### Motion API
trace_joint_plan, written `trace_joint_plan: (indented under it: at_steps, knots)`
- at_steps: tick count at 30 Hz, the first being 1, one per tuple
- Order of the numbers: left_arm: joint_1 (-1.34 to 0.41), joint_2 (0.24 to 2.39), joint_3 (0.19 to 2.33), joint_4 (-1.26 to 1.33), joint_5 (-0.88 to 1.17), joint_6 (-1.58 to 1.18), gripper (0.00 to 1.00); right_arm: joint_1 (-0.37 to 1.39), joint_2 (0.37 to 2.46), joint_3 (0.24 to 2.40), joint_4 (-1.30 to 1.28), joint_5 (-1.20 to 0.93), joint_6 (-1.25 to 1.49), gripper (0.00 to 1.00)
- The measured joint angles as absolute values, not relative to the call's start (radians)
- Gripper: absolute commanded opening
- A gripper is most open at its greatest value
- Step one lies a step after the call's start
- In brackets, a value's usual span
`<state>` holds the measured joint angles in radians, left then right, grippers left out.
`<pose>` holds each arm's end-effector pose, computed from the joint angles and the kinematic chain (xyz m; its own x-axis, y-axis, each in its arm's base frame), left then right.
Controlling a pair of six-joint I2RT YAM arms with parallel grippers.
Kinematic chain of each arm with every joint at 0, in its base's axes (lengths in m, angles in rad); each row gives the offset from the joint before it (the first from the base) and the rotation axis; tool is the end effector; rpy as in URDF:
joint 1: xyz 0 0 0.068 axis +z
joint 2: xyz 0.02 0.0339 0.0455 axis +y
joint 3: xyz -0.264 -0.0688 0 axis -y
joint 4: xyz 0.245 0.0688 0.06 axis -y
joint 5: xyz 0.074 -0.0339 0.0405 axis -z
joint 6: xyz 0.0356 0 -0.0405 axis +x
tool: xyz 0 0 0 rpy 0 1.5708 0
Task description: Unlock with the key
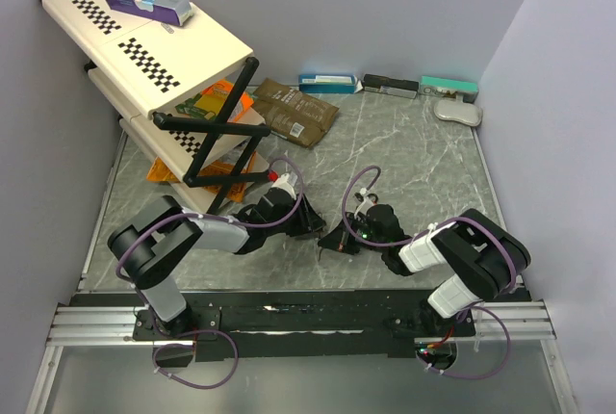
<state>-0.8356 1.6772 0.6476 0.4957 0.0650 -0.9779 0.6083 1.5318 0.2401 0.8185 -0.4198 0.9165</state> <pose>0.2129 -0.2389 0.1412 -0.8356 -0.3098 -0.4536 0.1514 0.6638 -0.7324 0.1802 0.1432 0.1098 -0.8779 0.2716 -0.3943 -0.2020 0.5365 0.8193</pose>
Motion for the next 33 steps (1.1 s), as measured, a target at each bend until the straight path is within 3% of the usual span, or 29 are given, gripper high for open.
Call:
trace_joint_plan:
  at_steps: [33]
  knots:
    - [-0.854, 1.735, 0.651, 0.560, 0.052, -1.020, 0.01, 0.615, 1.564, 0.213, 0.904, -0.291, 0.764, 0.00]
